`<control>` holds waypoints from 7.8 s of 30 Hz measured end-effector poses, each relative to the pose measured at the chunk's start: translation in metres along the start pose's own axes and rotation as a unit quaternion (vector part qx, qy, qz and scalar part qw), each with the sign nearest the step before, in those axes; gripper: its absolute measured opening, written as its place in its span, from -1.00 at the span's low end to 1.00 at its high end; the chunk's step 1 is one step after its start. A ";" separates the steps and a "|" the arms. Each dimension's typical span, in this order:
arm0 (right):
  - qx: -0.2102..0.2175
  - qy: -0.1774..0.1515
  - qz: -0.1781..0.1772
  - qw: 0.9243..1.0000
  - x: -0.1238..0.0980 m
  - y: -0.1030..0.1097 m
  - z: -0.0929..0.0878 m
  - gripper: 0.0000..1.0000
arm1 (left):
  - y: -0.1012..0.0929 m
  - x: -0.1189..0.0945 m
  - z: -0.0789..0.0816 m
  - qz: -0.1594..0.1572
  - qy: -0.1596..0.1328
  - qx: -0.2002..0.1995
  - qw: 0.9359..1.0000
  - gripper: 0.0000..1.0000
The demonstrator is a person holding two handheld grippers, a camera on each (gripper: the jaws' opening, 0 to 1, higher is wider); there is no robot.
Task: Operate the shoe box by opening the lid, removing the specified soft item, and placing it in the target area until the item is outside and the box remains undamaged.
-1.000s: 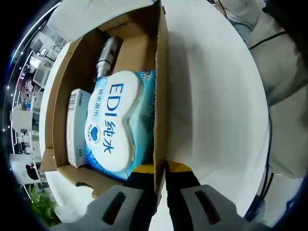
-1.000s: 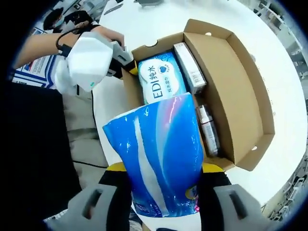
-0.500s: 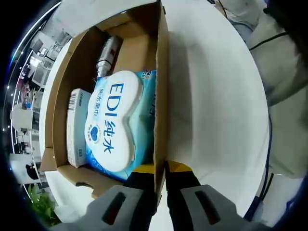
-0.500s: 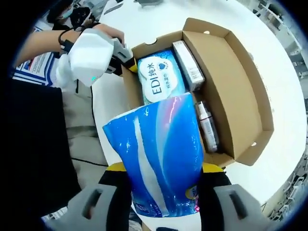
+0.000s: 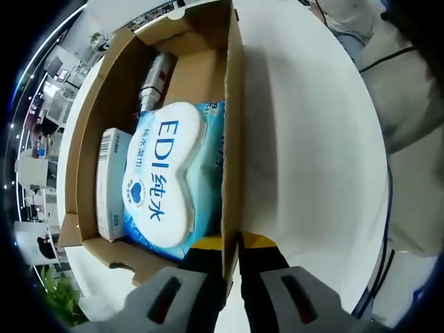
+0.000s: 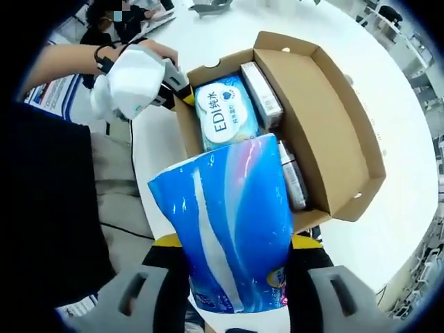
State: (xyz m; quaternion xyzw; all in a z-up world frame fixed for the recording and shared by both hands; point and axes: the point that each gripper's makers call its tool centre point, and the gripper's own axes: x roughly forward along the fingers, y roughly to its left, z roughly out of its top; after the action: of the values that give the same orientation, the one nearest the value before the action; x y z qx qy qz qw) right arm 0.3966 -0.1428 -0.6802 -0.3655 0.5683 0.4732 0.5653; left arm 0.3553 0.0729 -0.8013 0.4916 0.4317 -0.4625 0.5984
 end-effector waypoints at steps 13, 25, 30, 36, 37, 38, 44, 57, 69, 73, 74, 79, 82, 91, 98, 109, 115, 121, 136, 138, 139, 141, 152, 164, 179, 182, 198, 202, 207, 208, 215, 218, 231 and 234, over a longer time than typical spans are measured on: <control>0.003 -0.002 -0.023 1.000 -0.011 -0.004 -0.023 0.03 | 0.000 0.000 0.001 0.000 0.000 0.001 1.000 -0.92; 0.005 -0.007 -0.034 0.999 -0.019 -0.011 -0.035 0.03 | 0.000 0.000 0.000 0.000 -0.001 0.002 1.000 -0.92; 0.005 -0.011 -0.041 0.999 -0.023 -0.017 -0.039 0.03 | 0.000 0.000 0.000 0.000 -0.001 0.002 1.000 -0.92; 0.008 -0.010 -0.046 0.999 -0.027 -0.025 -0.048 0.04 | 0.000 0.000 0.000 0.000 -0.001 0.002 1.000 -0.92; 0.009 -0.010 -0.047 0.999 -0.028 -0.026 -0.050 0.04 | 0.000 0.000 0.000 0.000 -0.001 0.002 1.000 -0.92; 0.009 -0.009 -0.047 0.999 -0.029 -0.027 -0.053 0.04 | 0.000 0.001 0.000 0.000 -0.001 0.002 1.000 -0.92; 0.011 -0.008 -0.042 0.999 -0.031 -0.031 -0.064 0.04 | 0.000 0.000 0.000 0.001 -0.002 0.002 1.000 -0.92; 0.014 0.008 -0.049 0.999 -0.029 -0.044 -0.092 0.04 | 0.000 0.000 0.000 0.002 -0.001 0.001 1.000 -0.92; -0.007 0.020 -0.064 0.998 -0.023 -0.061 -0.104 0.04 | 0.000 0.000 0.001 0.001 -0.002 0.001 1.000 -0.92; -0.005 0.026 -0.064 0.998 -0.016 -0.068 -0.112 0.04 | 0.000 0.000 0.001 0.001 -0.002 0.001 1.000 -0.92; -0.004 0.026 -0.064 0.998 -0.015 -0.069 -0.113 0.04 | 0.000 0.000 0.001 0.001 -0.002 0.001 1.000 -0.92; -0.007 0.035 -0.060 0.998 -0.013 -0.071 -0.118 0.04 | 0.000 0.000 0.000 0.001 -0.002 0.001 1.000 -0.92; -0.015 0.033 -0.056 0.998 -0.012 -0.071 -0.116 0.05 | 0.000 0.000 0.000 0.001 -0.002 0.000 1.000 -0.92; -0.037 0.030 -0.073 0.996 0.002 -0.089 -0.117 0.05 | 0.000 0.001 0.000 -0.001 -0.001 -0.001 1.000 -0.92; -0.055 0.030 -0.077 0.995 0.012 -0.099 -0.116 0.05 | 0.000 0.000 0.001 0.000 -0.001 -0.002 1.000 -0.92; -0.051 0.030 -0.078 0.995 0.037 -0.108 -0.117 0.06 | 0.000 0.000 0.001 -0.002 0.000 -0.003 1.000 -0.92; -0.055 0.028 -0.076 0.995 0.051 -0.113 -0.118 0.07 | 0.000 0.000 0.001 -0.002 0.001 -0.004 1.000 -0.92; -0.055 0.029 -0.073 0.995 0.063 -0.115 -0.121 0.07 | 0.000 0.000 0.001 -0.003 0.001 -0.006 1.000 -0.92; -0.054 0.035 -0.058 0.996 0.081 -0.116 -0.122 0.10 | 0.000 0.000 0.001 -0.003 0.003 -0.006 1.000 -0.92; -0.052 0.036 -0.058 0.996 0.081 -0.115 -0.121 0.10 | 0.000 0.000 0.001 -0.004 0.003 -0.007 1.000 -0.92; -0.052 0.036 -0.057 0.996 0.082 -0.115 -0.122 0.11 | 0.000 0.000 0.001 -0.004 0.003 -0.007 1.000 -0.92; -0.052 0.038 -0.058 0.996 0.084 -0.115 -0.123 0.11 | 0.000 0.000 0.001 -0.004 0.003 -0.007 1.000 -0.92; -0.056 0.040 -0.072 0.995 0.089 -0.121 -0.125 0.19 | 0.000 0.000 0.001 -0.005 0.004 -0.008 1.000 -0.92; -0.067 0.035 -0.075 0.994 0.088 -0.121 -0.123 0.24 | 0.000 0.000 0.001 -0.008 0.005 -0.007 1.000 -0.93; -0.077 0.020 -0.090 0.993 0.080 -0.121 -0.121 0.24 | 0.000 0.000 0.001 -0.011 0.008 -0.009 1.000 -0.93; -0.076 0.017 -0.096 0.992 0.076 -0.121 -0.120 0.24 | 0.000 0.001 0.000 -0.011 0.008 -0.008 1.000 -0.93; -0.062 -0.016 -0.147 0.987 0.044 -0.112 -0.109 0.23 | 0.000 0.000 0.000 -0.007 0.009 -0.006 1.000 -0.93; -0.050 -0.031 -0.156 0.986 0.038 -0.108 -0.104 0.17 | 0.000 0.000 0.000 -0.007 0.008 -0.005 1.000 -0.93; -0.045 -0.042 -0.171 0.983 0.031 -0.101 -0.101 0.11 | 0.000 0.000 0.000 -0.006 0.007 -0.010 1.000 -0.92; -0.045 -0.046 -0.173 0.983 0.029 -0.100 -0.100 0.10 | 0.000 0.000 0.000 -0.007 0.007 -0.011 1.000 -0.92; -0.043 -0.071 -0.206 0.975 0.012 -0.096 -0.090 -0.03 | 0.000 0.000 0.000 -0.007 0.007 -0.011 1.000 -0.93; -0.045 -0.073 -0.225 0.971 0.002 -0.092 -0.087 -0.07 | 0.000 0.000 0.000 -0.006 0.007 -0.009 1.000 -0.93; -0.054 -0.095 -0.249 0.962 -0.013 -0.072 -0.082 -0.08 | 0.000 0.001 0.000 -0.005 0.006 -0.009 1.000 -0.92; -0.058 -0.112 -0.236 0.964 -0.012 -0.061 -0.077 0.03 | 0.000 0.000 0.000 -0.004 0.006 -0.008 1.000 -0.92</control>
State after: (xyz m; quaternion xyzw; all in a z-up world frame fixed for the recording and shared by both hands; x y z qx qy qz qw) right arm 0.4331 -0.2350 -0.6824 -0.4664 0.3704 0.3965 0.6986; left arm 0.3551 0.0727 -0.8015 0.4878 0.4407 -0.4589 0.5977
